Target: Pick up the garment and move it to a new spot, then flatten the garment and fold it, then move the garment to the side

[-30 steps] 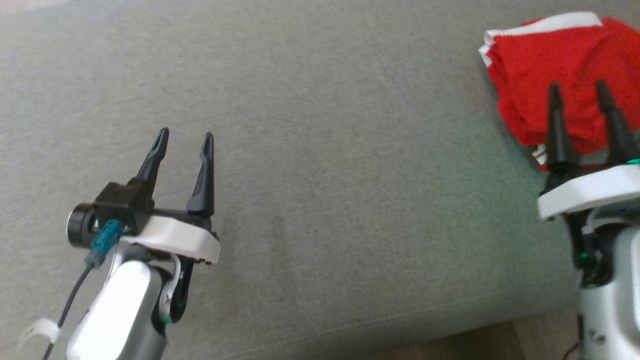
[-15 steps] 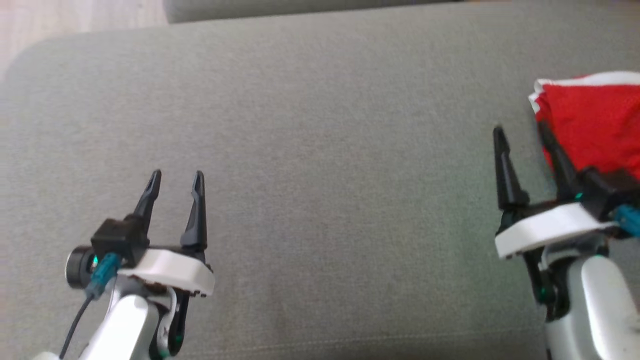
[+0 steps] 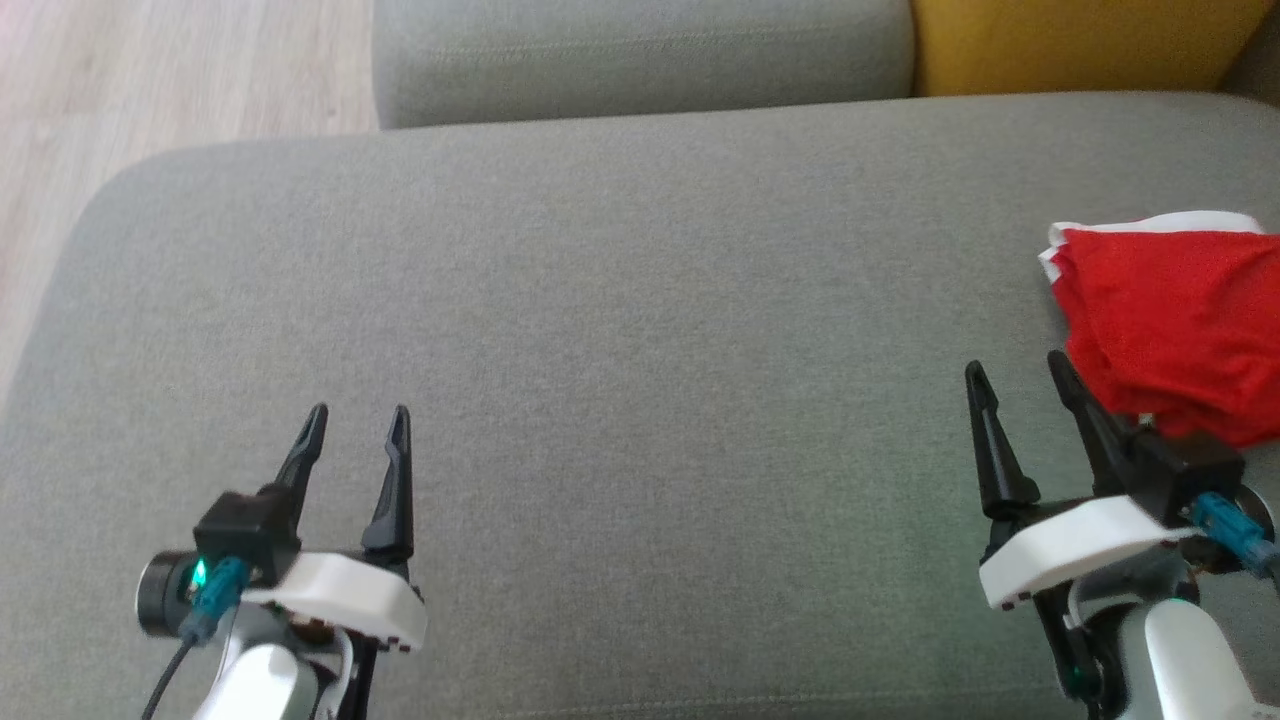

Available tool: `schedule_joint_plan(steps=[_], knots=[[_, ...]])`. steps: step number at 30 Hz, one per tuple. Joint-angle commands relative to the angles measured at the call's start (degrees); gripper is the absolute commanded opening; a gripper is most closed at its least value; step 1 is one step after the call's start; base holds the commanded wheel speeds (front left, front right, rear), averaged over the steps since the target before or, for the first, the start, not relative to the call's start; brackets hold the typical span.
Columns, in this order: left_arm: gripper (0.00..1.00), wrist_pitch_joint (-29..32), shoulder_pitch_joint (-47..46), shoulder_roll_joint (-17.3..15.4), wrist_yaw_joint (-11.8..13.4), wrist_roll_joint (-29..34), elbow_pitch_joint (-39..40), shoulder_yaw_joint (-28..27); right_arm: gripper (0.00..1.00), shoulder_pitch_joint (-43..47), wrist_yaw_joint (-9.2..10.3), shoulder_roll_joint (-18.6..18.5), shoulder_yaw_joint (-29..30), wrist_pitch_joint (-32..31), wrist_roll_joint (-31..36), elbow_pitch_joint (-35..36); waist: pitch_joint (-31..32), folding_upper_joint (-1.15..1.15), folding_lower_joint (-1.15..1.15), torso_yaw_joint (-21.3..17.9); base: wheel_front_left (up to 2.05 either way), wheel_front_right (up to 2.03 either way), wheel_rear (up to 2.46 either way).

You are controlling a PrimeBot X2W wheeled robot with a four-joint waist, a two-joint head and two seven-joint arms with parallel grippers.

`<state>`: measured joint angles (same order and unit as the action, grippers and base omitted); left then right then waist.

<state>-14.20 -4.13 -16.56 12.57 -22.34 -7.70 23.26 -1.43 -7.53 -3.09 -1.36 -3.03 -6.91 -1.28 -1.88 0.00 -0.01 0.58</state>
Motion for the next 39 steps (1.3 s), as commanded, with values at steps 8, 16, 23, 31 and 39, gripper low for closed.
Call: schedule_joint_plan(steps=[8,16,23,31,39], knots=[[1.0,0.5,-0.4,-2.3,0.1,-0.3,1.8,-1.7,1.0,1.0,0.04,0.1,-0.3,-0.7,0.4,3.4,2.0,0.0,0.01,-0.6,0.0,0.0,0.0],[1.0,0.6,0.0,-2.5,0.3,-0.7,2.0,-1.5,1.0,1.4,0.04,0.2,-0.3,-1.2,0.3,4.1,2.2,0.0,0.01,-0.9,0.0,0.0,0.0],[1.0,0.6,0.0,-2.6,0.5,-0.9,2.1,-1.4,1.0,1.1,0.04,0.2,-0.6,-1.1,0.2,4.0,2.3,0.0,0.01,-1.1,0.0,0.0,0.0],[1.0,0.6,-0.2,-2.7,0.6,-1.0,1.9,-1.1,1.0,1.0,0.04,0.2,-0.7,-1.1,-0.2,3.8,2.2,0.0,0.01,-1.0,0.0,0.0,0.0],[1.0,0.5,-0.2,-2.9,0.7,-1.2,1.8,-1.0,1.0,0.9,0.04,0.2,-1.0,-1.2,-0.5,3.7,2.2,0.0,0.01,-1.0,0.0,0.0,0.0]])
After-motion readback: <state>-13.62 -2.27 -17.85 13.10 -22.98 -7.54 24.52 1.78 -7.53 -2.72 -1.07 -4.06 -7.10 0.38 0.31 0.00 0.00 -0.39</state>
